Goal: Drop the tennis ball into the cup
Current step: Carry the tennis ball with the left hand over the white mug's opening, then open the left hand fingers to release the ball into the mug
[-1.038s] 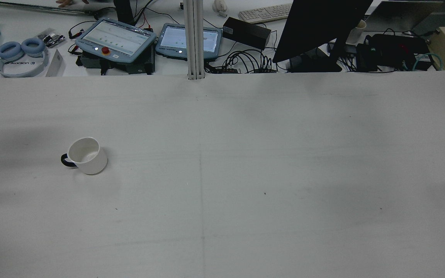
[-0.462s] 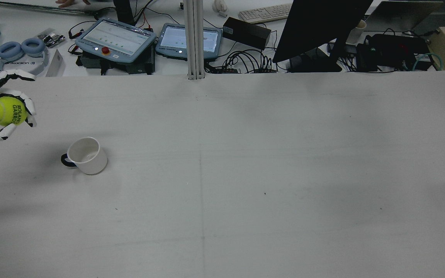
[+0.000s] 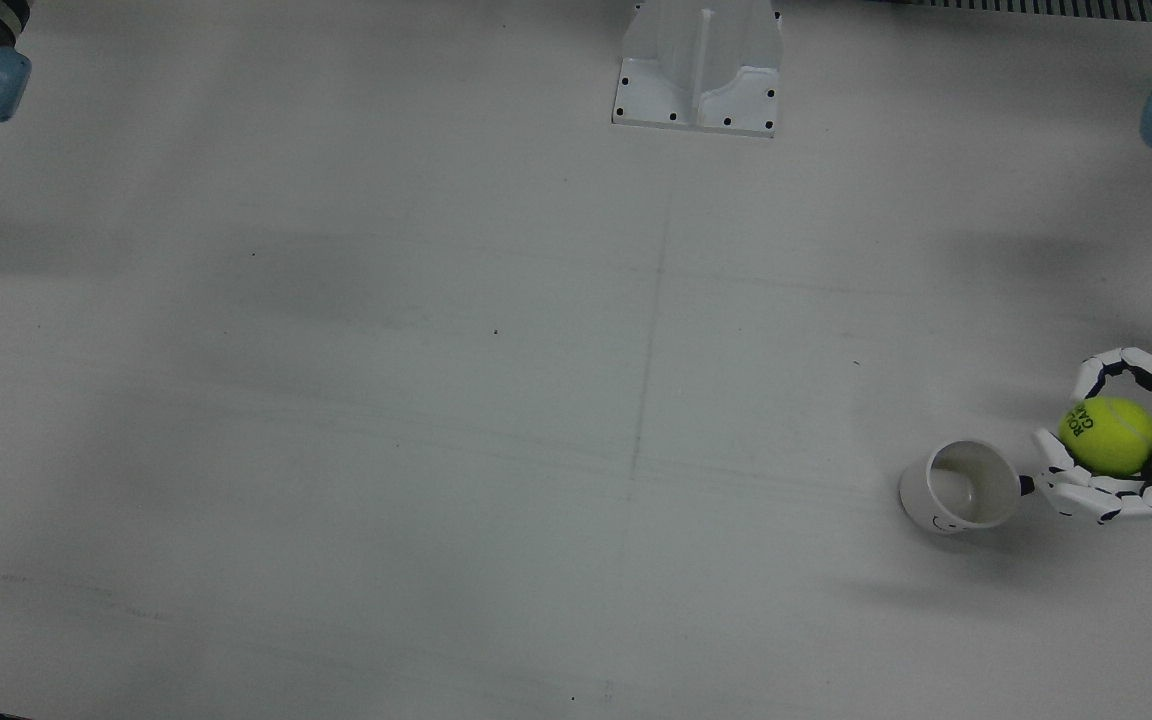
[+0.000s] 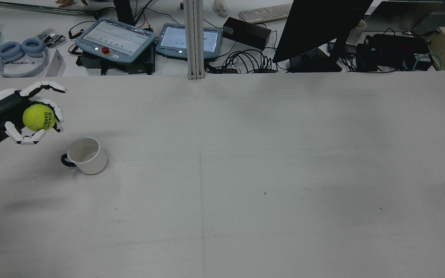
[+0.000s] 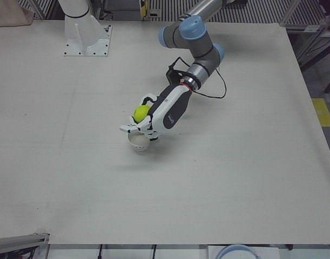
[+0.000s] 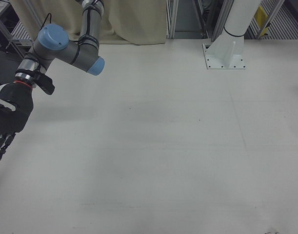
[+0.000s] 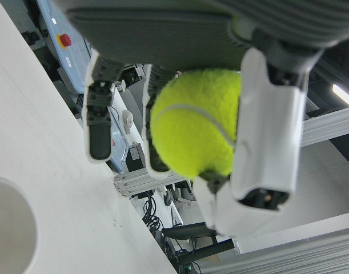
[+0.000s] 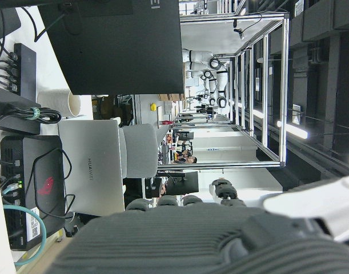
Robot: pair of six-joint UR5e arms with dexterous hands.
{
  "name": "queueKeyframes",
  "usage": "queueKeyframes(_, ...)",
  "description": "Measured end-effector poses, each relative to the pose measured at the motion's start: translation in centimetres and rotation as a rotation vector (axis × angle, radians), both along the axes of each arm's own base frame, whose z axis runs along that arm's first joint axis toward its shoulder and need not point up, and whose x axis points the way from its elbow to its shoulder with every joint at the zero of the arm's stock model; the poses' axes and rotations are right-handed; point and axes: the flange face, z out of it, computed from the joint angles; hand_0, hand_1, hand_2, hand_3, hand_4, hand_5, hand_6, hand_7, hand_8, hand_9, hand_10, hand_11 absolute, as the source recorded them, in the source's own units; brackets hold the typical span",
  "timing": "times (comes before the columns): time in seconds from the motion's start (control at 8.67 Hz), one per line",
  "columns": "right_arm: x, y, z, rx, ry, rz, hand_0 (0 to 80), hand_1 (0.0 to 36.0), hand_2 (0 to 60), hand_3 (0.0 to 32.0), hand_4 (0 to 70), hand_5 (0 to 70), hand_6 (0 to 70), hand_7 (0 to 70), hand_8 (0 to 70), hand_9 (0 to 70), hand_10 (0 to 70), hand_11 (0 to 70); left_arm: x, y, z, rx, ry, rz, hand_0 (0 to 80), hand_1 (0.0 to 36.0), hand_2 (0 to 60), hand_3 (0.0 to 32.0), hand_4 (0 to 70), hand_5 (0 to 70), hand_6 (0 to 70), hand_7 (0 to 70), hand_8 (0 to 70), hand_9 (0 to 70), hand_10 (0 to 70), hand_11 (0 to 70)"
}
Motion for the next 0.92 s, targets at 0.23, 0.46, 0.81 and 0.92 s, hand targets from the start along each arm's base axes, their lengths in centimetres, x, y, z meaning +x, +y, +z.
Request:
queueKeyframes(0.23, 0.0, 0.0, 0.0, 0.000, 0.000, 0.000, 0.0, 0.0, 0.0, 0.0, 0.0, 0.0, 0.0, 0.0, 0.0, 0.0, 0.0, 0.0, 1.8, 0.5, 0.3, -0.007, -0.011, 0.032, 80.0, 36.0, 57.7, 32.0, 0.0, 28.6, 53.8, 27.7, 33.1, 17.6, 21.8, 35.6)
queueKeyframes(0.46, 0.0, 0.0, 0.0, 0.000, 0.000, 0.000, 0.0, 0.0, 0.0, 0.0, 0.0, 0.0, 0.0, 0.0, 0.0, 0.0, 0.0, 0.0, 3.1, 0.9, 0.3, -0.016, -0.018, 0.057, 80.0, 36.0, 50.2, 32.0, 0.0, 22.9, 33.1, 27.4, 27.2, 15.4, 18.9, 30.9)
queueKeyframes(0.81, 0.0, 0.0, 0.0, 0.001, 0.000, 0.000, 0.0, 0.0, 0.0, 0.0, 0.0, 0.0, 0.0, 0.0, 0.0, 0.0, 0.0, 0.0, 3.6, 0.9, 0.8, -0.033, -0.028, 0.067, 71.4, 35.9, 46.8, 32.0, 0.0, 20.5, 31.1, 25.9, 25.8, 13.5, 17.4, 28.2)
queueKeyframes(0.92, 0.0, 0.0, 0.0, 0.001, 0.000, 0.000, 0.0, 0.0, 0.0, 0.0, 0.0, 0.0, 0.0, 0.0, 0.0, 0.0, 0.0, 0.0, 3.6, 0.9, 1.0, -0.037, -0.030, 0.069, 63.4, 34.9, 43.6, 32.0, 0.0, 19.4, 28.0, 25.1, 24.5, 12.8, 16.6, 26.7)
